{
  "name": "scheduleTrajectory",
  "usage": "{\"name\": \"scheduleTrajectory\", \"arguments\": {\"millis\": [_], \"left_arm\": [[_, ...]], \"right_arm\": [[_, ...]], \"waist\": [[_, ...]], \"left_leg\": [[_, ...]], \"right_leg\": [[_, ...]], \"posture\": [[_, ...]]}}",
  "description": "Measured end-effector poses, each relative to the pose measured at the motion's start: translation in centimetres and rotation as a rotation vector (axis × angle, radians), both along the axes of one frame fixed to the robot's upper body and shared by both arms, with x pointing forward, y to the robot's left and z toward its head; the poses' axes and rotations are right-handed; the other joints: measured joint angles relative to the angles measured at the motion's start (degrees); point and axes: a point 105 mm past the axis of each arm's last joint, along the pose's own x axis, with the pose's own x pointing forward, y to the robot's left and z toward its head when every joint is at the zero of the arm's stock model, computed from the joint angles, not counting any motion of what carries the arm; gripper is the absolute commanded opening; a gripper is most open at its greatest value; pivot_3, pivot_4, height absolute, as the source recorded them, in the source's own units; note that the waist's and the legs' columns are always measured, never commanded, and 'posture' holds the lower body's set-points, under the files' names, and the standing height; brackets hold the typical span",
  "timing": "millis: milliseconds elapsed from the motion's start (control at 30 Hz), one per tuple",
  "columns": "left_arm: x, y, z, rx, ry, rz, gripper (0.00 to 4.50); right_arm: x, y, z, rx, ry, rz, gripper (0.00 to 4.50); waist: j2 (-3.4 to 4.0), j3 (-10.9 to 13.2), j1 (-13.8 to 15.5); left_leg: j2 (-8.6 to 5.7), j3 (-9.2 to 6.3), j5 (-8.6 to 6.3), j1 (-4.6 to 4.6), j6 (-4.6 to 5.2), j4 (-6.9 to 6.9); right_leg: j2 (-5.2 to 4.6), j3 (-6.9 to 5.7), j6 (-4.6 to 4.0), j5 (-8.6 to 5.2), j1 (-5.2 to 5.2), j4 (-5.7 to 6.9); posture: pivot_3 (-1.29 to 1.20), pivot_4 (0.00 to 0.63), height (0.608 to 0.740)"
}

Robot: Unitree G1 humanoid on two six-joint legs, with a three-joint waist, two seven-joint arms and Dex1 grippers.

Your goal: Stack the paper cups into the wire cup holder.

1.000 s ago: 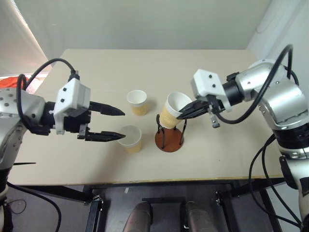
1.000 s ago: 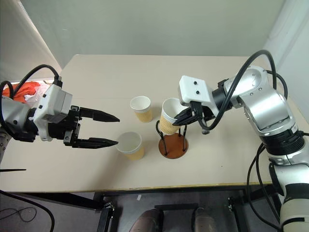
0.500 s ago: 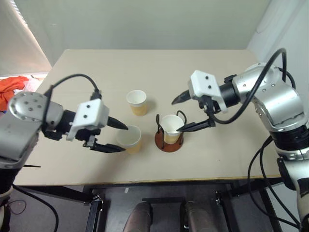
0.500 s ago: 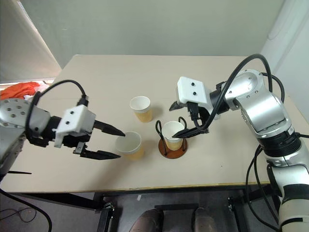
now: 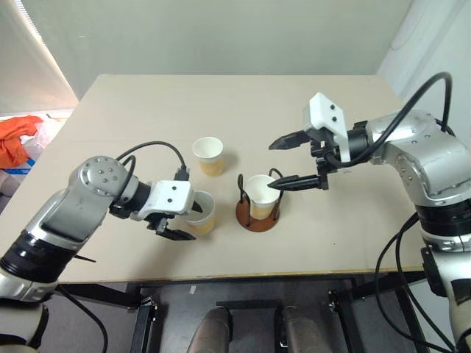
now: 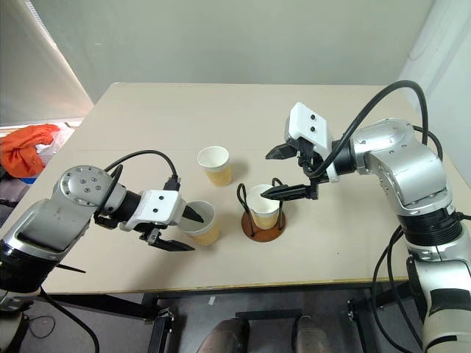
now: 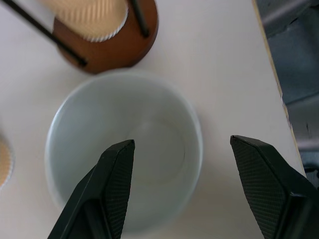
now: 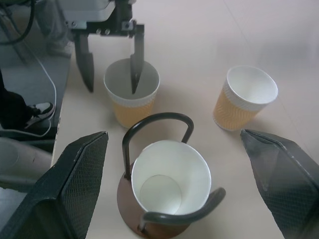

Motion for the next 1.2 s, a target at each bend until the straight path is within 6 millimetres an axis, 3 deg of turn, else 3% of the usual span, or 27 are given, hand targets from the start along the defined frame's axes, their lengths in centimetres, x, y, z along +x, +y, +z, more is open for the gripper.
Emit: {"name": "scheduleTrajectory", "arguments": {"millis": [33, 300, 500, 600, 700, 800, 833, 933, 1033, 1200], "left_arm": [[0.0, 0.0, -0.1, 0.002, -0.001, -0.002, 2.85], [-0.7, -0.2, -0.2, -0.014, 0.057, -0.057, 0.08], [-0.3, 0.6, 0.5, -0.026, 0.072, -0.068, 0.03], [0.3, 0.3, 2.5, -0.083, 0.038, -0.087, 0.03], [0.8, -0.6, 7.0, -0.186, -0.042, -0.139, 0.03], [0.4, -2.4, 12.2, -0.305, -0.127, -0.249, 0.03], [-0.1, -3.3, 13.9, -0.339, -0.158, -0.303, 0.03], [-1.3, -6.1, 16.7, -0.403, -0.185, -0.466, 0.03], [-1.1, -8.5, 16.4, -0.395, -0.155, -0.567, 0.03], [2.0, -10.6, 13.1, -0.275, -0.118, -0.579, 0.03]], "right_arm": [[0.0, -0.1, 0.0, 0.0, 0.001, -0.005, 4.5], [-0.3, -0.7, -0.3, -0.014, 0.017, -0.03, 4.5], [-0.7, -2.0, -0.7, -0.008, 0.06, -0.072, 4.5], [-1.7, -3.2, -0.8, 0.081, 0.125, -0.074, 4.5], [-3.7, -5.8, -2.2, 0.195, 0.203, -0.049, 4.5], [-4.8, -8.7, -4.1, 0.234, 0.25, -0.129, 4.5], [-4.9, -9.3, -4.2, 0.249, 0.249, -0.156, 4.5], [-5.6, -9.6, -4.0, 0.27, 0.209, -0.197, 4.5], [-6.3, -8.9, -4.0, 0.29, 0.186, -0.204, 4.5], [-7.0, -8.6, -4.4, 0.308, 0.167, -0.254, 4.5]], "waist": [[0.0, 0.0, 0.0], [0.0, 0.0, 0.0], [-0.01, 0.0, 0.1], [-0.15, 0.0, 0.4], [-0.3, 0.0, 1.2], [-0.3, 0.0, 1.5], [-0.31, 0.0, 1.4], [-0.23, 0.0, 1.1], [-0.2, 0.0, 0.6], [-0.16, 0.0, 0.7]], "left_leg": [[0.0, 0.0, 0.0, 0.0, 0.0, 0.0], [0.0, 0.0, 0.01, 0.0, 0.01, 0.07], [0.0, 0.0, 0.01, -0.04, 0.02, 0.1], [-0.01, -0.05, 0.02, -0.11, 0.02, 0.14], [-0.05, -0.16, -0.05, -0.3, 0.08, 0.34], [-0.16, -0.14, -0.1, -0.44, 0.15, 0.46], [-0.2, -0.1, -0.11, -0.41, 0.17, 0.47], [-0.21, -0.04, -0.08, -0.26, 0.22, 0.47], [-0.2, -0.02, 0.01, -0.03, 0.3, 0.47], [-0.26, -0.07, 0.12, -0.09, 0.48, 0.61]], "right_leg": [[0.0, 0.0, 0.01, 0.0, 0.0, -0.01], [0.0, 0.0, 0.05, 0.03, 0.03, 0.01], [0.0, 0.0, 0.06, 0.03, 0.04, 0.0], [0.01, -0.04, 0.09, 0.05, 0.05, -0.02], [0.03, -0.07, 0.15, 0.06, 0.05, -0.07], [-0.04, -0.03, 0.27, 0.1, 0.05, -0.17], [-0.09, -0.02, 0.32, 0.13, 0.08, -0.24], [-0.11, 0.0, 0.67, 0.15, 0.38, -0.56], [-0.09, 0.05, 1.06, 0.28, 0.73, -0.74], [-0.11, 0.15, 1.37, 0.47, 0.94, -1.0]], "posture": [[0.0, 0.15, 0.74], [0.0, 0.15, 0.74], [0.0, 0.15, 0.74], [0.0, 0.15, 0.74], [0.0, 0.15, 0.74], [0.0, 0.15, 0.74], [0.0, 0.15, 0.74], [0.0, 0.15, 0.74], [0.0, 0.15, 0.74], [0.0, 0.15, 0.74]]}}
